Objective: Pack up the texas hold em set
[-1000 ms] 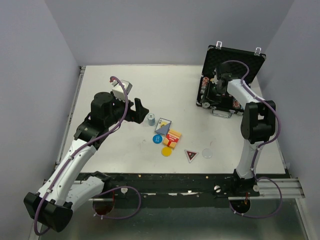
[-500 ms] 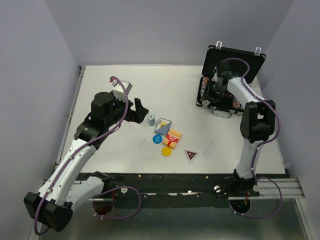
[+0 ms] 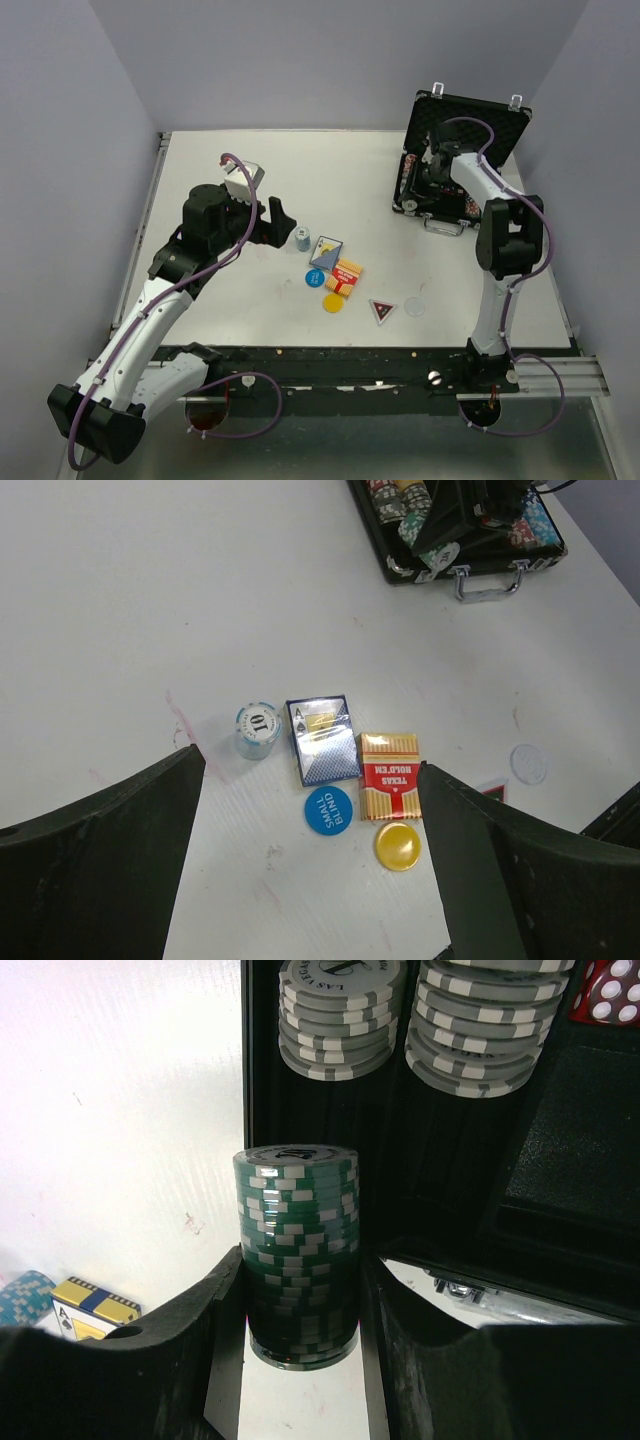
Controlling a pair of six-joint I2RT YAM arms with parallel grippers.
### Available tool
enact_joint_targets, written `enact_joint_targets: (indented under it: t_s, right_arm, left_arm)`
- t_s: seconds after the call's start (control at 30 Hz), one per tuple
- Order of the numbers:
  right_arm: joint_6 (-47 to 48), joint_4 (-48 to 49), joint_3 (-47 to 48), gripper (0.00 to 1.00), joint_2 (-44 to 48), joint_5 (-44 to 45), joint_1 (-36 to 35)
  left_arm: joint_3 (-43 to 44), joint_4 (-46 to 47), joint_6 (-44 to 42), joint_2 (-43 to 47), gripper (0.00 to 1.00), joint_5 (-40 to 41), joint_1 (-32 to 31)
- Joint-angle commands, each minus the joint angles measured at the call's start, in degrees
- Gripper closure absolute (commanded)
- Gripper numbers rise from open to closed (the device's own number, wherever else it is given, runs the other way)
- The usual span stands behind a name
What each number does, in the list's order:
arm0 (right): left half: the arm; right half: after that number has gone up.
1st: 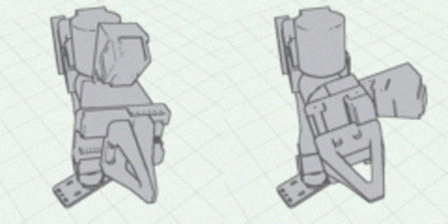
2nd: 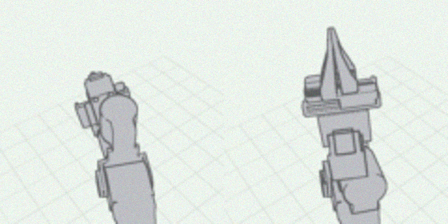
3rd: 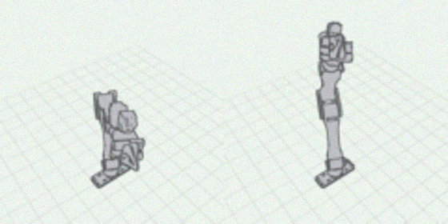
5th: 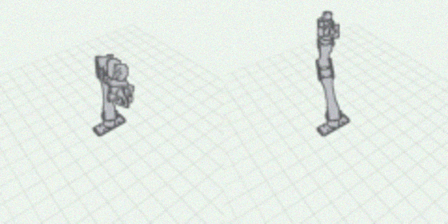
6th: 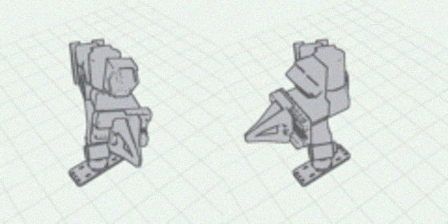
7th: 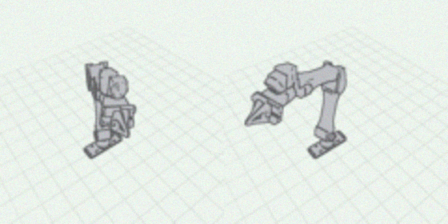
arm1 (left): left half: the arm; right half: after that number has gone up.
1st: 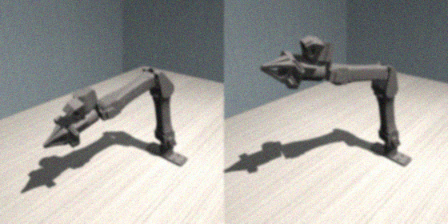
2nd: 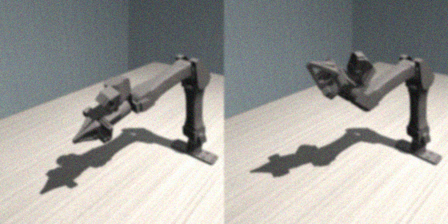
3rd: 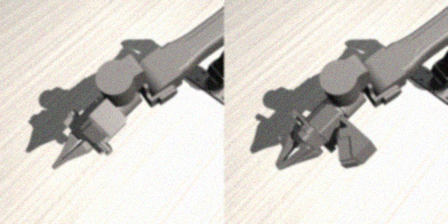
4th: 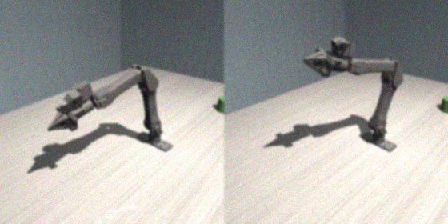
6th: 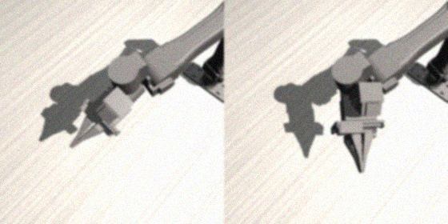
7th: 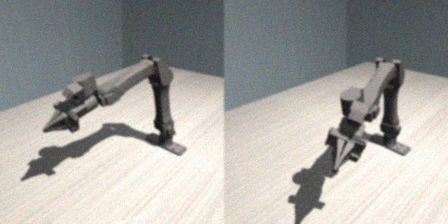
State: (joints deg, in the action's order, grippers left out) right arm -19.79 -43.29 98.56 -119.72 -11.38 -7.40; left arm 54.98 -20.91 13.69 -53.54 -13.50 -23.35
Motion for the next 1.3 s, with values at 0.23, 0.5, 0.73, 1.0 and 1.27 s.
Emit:
enact_joint_targets:
  t_s: [0.23,0.5,0.73,1.0,1.27]
  right_arm:
    - [-2.0,0.2,4.8,0.99,-5.1,1.4,0.3]
    - [-3.9,3.4,4.3,0.99,-5.6,4.1,0.4]
    - [-5.5,6.2,1.8,0.99,-3.8,6.6,0.3]
    - [-4.7,4.7,0.8,0.99,0.4,2.9,0.3]
    - [-4.2,3.6,-0.4,0.99,4.8,5.0,0.3]
  left_arm:
    - [1.0,-0.6,-0.7,0.1,0.01,1.5,0.2]
    - [1.3,-1.0,-0.7,-0.4,0.01,1.5,0.2]
    - [1.3,-0.9,-0.7,-0.5,0.01,1.5,0.2]
    - [1.3,-0.9,-0.7,-0.8,0.01,1.3,0.2]
    - [1.4,-1.0,-0.5,-0.7,0.01,1.2,0.2]
